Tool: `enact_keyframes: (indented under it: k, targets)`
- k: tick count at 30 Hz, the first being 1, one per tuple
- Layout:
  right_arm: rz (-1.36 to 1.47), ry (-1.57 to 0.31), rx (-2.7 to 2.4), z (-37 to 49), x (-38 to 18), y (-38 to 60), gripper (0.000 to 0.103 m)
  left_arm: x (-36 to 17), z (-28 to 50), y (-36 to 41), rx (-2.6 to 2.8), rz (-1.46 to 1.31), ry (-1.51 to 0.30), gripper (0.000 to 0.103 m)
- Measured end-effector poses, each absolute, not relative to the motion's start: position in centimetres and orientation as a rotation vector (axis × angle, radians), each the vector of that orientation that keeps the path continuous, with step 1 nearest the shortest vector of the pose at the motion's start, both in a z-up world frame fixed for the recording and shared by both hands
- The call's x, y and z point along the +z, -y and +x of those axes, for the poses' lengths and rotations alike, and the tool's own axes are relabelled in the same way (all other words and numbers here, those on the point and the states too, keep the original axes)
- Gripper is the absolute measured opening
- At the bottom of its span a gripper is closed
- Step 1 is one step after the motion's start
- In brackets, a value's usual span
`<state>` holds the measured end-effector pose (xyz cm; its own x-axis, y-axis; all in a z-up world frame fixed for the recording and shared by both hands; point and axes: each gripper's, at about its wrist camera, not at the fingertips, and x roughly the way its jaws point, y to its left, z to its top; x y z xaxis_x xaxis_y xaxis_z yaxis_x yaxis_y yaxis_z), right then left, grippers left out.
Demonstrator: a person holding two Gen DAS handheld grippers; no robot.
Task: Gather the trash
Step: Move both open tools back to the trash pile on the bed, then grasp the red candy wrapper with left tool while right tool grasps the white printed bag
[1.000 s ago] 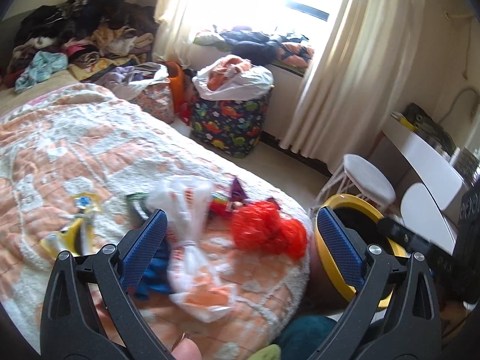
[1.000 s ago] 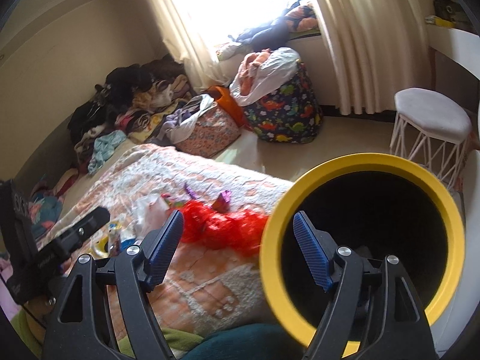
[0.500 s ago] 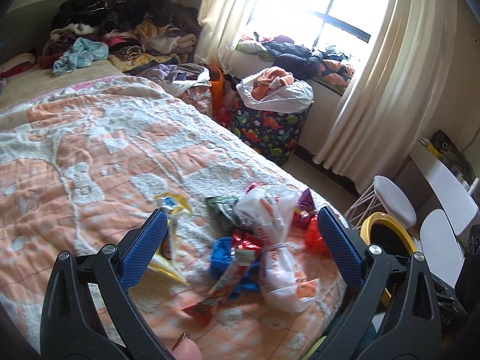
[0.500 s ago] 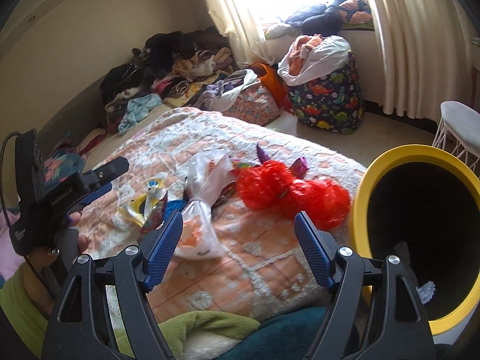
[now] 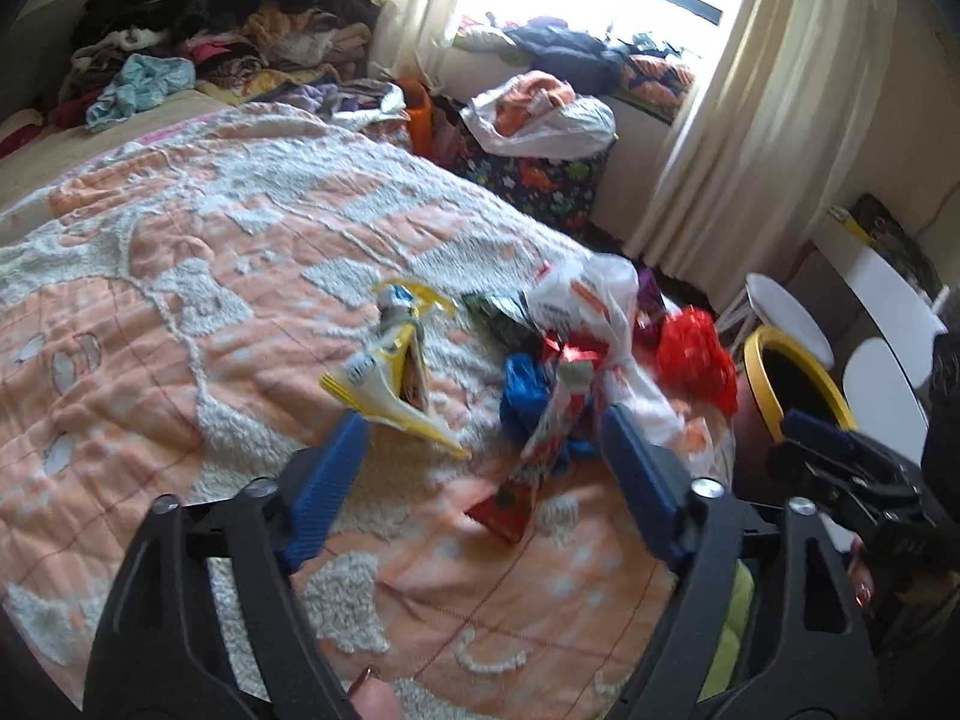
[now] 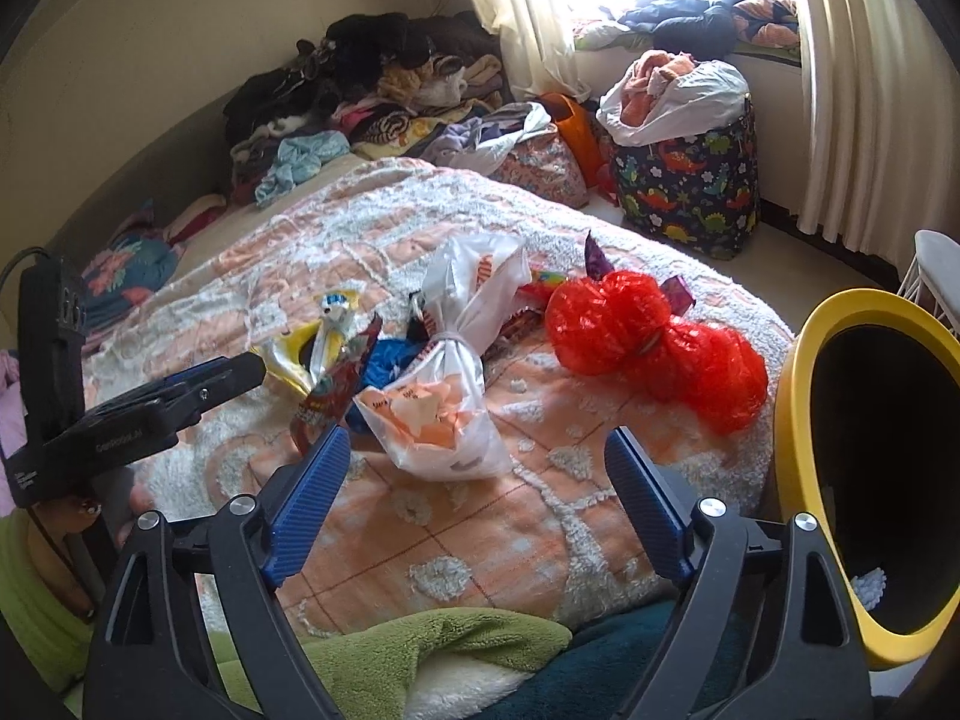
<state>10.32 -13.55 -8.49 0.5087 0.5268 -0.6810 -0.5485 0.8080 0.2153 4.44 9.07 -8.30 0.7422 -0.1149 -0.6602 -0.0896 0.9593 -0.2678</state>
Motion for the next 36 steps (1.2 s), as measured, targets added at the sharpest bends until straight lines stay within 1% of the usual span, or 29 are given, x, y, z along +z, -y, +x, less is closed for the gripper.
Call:
enact_keyframes:
  k: [3,11,13,15,16,18,20,22,24,25,26,28,29,30,32,33,36]
  targets:
    - [-0.043,-0.844,0.645,10.9,-9.4,13.0,0.085,-9.7,4.7,-8.9,-0.061,-0.319,-0.792,0.058]
    - [-0.107,-0.895,0.668,11.8,-11.1,10.5,0.085,-11.0,5.2,-8.1,-0.118,-0.325,-0.827,0.057]
    - [-0.129,-0.909,0.668,12.1,-11.6,9.8,0.085,-11.3,5.5,-8.1,-0.125,-0.333,-0.838,0.050]
    - [-0.144,-0.921,0.676,12.3,-12.1,9.3,0.085,-11.8,5.8,-8.2,-0.129,-0.347,-0.853,0.049]
    - [-0.150,-0.927,0.676,12.5,-12.3,9.1,0.085,-11.9,5.9,-8.2,-0.130,-0.356,-0.858,0.045]
    - [-0.153,-0.947,0.678,12.9,-12.8,8.8,0.085,-12.2,6.1,-8.3,-0.137,-0.369,-0.865,0.044]
    - [-0.146,-0.961,0.678,13.3,-13.2,8.6,0.080,-12.4,6.2,-8.3,-0.140,-0.373,-0.874,0.041]
    - [-0.134,-0.969,0.678,13.6,-13.3,8.5,0.077,-12.7,6.3,-8.2,-0.142,-0.374,-0.883,0.034]
    - [-0.117,-0.970,0.682,13.8,-13.4,8.4,0.073,-12.9,6.4,-8.1,-0.142,-0.373,-0.890,0.029]
    - [-0.105,-0.967,0.690,13.8,-13.4,8.5,0.070,-13.0,6.4,-8.1,-0.143,-0.374,-0.891,0.028]
    - [-0.097,-0.964,0.697,13.8,-13.4,8.4,0.062,-13.0,6.4,-8.1,-0.146,-0.374,-0.890,0.026]
    - [-0.093,-0.960,0.716,13.8,-13.4,8.4,0.054,-13.0,6.4,-8.1,-0.150,-0.373,-0.887,0.020]
    - [-0.094,-0.951,0.725,13.7,-13.2,8.4,0.048,-13.0,6.4,-8.0,-0.150,-0.372,-0.888,0.019]
    - [-0.093,-0.941,0.733,13.5,-13.1,8.5,0.047,-13.0,6.4,-8.0,-0.151,-0.373,-0.889,0.017]
    - [-0.095,-0.913,0.747,13.1,-12.6,8.5,0.040,-13.0,6.3,-8.1,-0.152,-0.372,-0.885,0.015]
    - [-0.098,-0.897,0.745,12.9,-12.3,8.6,0.040,-12.9,6.3,-8.1,-0.151,-0.371,-0.881,0.013]
    - [-0.086,-0.847,0.751,12.2,-11.6,9.0,0.038,-12.4,6.0,-8.2,-0.152,-0.366,-0.851,0.012]
